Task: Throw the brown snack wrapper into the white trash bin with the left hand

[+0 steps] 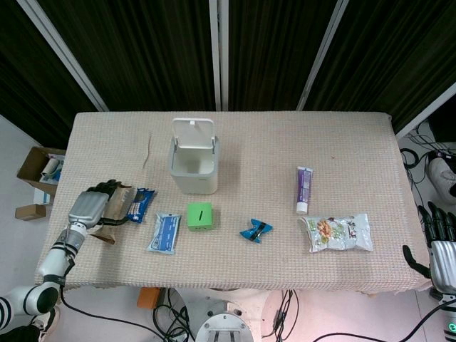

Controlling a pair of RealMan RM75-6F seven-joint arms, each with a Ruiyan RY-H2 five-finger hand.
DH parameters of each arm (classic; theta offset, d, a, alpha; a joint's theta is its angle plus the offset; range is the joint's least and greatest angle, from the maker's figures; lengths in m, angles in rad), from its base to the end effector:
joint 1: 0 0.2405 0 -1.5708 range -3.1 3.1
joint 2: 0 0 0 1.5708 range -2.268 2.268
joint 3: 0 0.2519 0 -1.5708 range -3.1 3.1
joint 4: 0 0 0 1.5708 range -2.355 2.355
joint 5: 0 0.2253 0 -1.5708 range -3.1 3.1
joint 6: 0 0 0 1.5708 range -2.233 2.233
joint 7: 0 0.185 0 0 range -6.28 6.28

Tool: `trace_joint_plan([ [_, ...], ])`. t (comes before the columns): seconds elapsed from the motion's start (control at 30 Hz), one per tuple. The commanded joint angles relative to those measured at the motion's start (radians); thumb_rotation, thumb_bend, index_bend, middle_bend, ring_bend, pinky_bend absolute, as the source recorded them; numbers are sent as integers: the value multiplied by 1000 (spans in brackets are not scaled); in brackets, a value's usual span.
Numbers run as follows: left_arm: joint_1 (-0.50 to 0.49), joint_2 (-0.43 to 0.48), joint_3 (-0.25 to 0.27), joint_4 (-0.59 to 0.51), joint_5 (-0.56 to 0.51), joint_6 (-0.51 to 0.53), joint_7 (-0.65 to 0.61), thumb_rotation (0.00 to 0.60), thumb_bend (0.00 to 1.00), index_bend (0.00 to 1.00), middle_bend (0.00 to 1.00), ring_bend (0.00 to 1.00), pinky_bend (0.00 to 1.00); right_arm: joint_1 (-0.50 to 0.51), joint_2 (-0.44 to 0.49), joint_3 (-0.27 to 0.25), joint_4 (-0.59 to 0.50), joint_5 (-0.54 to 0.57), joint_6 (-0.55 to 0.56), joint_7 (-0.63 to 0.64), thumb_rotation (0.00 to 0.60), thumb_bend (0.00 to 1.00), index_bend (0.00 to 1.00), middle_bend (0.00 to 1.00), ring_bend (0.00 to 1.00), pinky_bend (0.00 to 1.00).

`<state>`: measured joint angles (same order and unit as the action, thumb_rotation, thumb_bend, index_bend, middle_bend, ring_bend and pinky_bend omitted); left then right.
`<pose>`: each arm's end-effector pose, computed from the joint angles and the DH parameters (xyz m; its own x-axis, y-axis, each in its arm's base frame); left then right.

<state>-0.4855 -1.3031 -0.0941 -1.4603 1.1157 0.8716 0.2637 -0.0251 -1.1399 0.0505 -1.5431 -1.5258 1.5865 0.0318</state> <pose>-0.3015 0.3379 0.0230 0.5034 0.4131 0.7589 0.8549 -0.1109 -0.5067 -0.3356 -0.1874 0.1587 0.4152 0.0572 0.9079 -0.9089 0.0670 0.4115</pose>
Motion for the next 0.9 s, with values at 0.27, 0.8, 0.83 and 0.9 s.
trace_joint_plan([
  [0.27, -3, 3, 14, -10, -6, 22, 10, 244, 124, 54, 39, 86, 214, 1, -2, 0, 2, -1, -4, 3, 600, 272, 0, 0, 0, 0],
  [0.8, -40, -16, 35, -19, -147, 2, 144, 250, 135, 53, 84, 90, 227, 0, -2, 3, 3, 3, -6, 6, 600, 279, 0, 0, 0, 0],
  [0.83, -43, -19, 37, -16, -148, 3, 147, 260, 135, 53, 112, 98, 241, 0, -2, 3, 2, 4, -7, 5, 600, 280, 0, 0, 0, 0],
  [0.9, -47, -30, 37, -8, -153, 6, 152, 307, 137, 58, 173, 135, 286, 2, -2, 3, 2, 5, -11, 3, 600, 283, 0, 0, 0, 0],
])
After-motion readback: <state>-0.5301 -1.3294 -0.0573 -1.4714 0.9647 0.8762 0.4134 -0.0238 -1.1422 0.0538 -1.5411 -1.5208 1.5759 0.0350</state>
